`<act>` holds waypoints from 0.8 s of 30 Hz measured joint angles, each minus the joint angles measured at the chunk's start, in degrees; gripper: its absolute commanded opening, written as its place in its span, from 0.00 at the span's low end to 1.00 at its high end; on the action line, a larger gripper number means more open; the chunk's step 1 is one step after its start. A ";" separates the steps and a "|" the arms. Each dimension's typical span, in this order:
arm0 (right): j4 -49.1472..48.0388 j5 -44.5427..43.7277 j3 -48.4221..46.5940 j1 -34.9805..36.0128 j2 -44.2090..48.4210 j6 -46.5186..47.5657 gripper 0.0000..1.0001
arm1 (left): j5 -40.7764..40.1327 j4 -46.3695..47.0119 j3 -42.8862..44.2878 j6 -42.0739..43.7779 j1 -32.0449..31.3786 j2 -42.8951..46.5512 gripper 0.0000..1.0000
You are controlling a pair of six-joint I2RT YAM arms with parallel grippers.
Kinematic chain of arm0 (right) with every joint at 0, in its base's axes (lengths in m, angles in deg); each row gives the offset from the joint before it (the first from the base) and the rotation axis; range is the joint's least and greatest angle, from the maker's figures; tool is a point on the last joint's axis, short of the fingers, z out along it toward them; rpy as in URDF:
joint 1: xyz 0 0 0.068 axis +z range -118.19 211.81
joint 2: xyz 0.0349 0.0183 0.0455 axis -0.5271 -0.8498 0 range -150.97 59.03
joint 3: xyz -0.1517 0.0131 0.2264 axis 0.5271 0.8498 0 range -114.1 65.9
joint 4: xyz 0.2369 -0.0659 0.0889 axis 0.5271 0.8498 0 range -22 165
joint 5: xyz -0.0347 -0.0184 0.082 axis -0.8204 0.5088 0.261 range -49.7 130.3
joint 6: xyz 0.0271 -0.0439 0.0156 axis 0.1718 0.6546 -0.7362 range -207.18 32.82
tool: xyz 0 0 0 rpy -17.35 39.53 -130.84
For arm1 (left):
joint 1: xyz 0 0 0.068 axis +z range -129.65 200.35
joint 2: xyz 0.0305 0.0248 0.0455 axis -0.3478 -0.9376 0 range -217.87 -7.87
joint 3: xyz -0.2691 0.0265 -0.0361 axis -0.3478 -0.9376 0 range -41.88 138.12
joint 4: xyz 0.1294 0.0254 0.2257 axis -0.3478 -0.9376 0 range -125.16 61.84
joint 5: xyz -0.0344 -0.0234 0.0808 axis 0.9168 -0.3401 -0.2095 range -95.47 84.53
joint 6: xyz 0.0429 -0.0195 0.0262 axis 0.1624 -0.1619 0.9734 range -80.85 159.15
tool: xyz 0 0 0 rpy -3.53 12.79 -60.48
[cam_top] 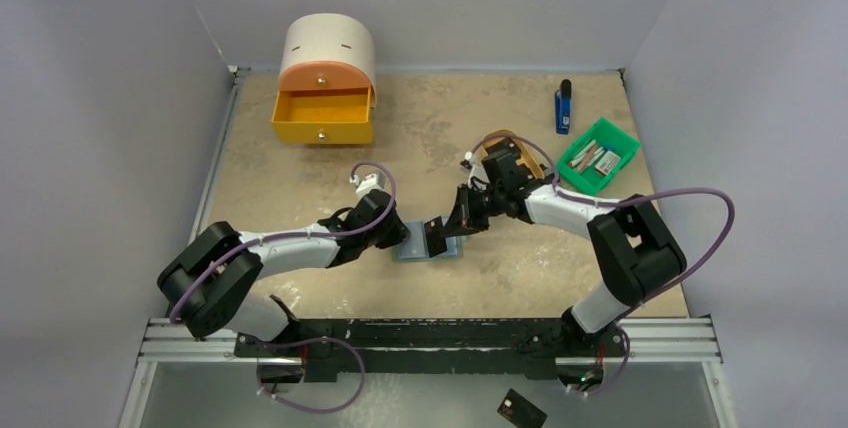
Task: Put the credit cards into the card holder
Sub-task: Insert the credit card into the card holder.
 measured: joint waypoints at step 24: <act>-2.47 3.52 0.55 -0.22 -3.48 -0.04 0.00 | -2.16 -0.17 0.00 -0.02 0.00 -0.02 0.00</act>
